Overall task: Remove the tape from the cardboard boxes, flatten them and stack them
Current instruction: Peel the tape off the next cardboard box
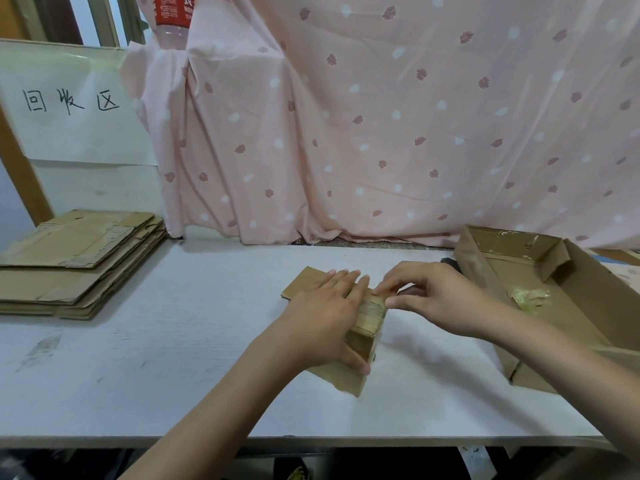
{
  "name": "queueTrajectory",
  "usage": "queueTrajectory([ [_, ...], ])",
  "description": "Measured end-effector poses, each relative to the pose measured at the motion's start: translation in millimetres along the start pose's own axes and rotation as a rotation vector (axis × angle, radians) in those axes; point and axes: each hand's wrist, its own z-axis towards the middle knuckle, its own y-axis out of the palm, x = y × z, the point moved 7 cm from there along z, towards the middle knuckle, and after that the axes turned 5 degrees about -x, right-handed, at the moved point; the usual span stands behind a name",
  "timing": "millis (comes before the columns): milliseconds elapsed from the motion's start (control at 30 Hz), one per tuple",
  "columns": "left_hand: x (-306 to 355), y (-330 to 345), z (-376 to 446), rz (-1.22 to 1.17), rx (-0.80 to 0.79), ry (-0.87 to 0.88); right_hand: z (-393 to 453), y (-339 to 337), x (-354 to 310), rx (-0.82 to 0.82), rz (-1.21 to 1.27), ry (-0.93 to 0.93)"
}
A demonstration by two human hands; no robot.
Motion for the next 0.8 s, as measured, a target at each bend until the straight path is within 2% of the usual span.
queueTrajectory([
  [167, 0, 1, 2, -0.004, -0.015, -0.009, 10, -2, -14, -0.109, -0.186, 0.011],
  [233, 0, 0, 1, -0.014, -0.013, -0.008, 12, -1, -12, -0.146, -0.162, 0.029],
  [433, -2, 1, 2, -0.031, -0.020, -0.012, -2, 15, 15, -0.064, 0.447, 0.028],
  [533, -2, 1, 4, -0.026, -0.018, -0.012, -5, 20, 23, -0.017, 0.565, 0.026],
  [667, -1, 3, 6, 0.001, -0.019, -0.025, -5, 4, 3, 0.081, 0.249, -0.010],
  [800, -1, 4, 6, 0.008, -0.030, -0.031, -6, 6, -21, -0.010, -0.315, -0.146],
])
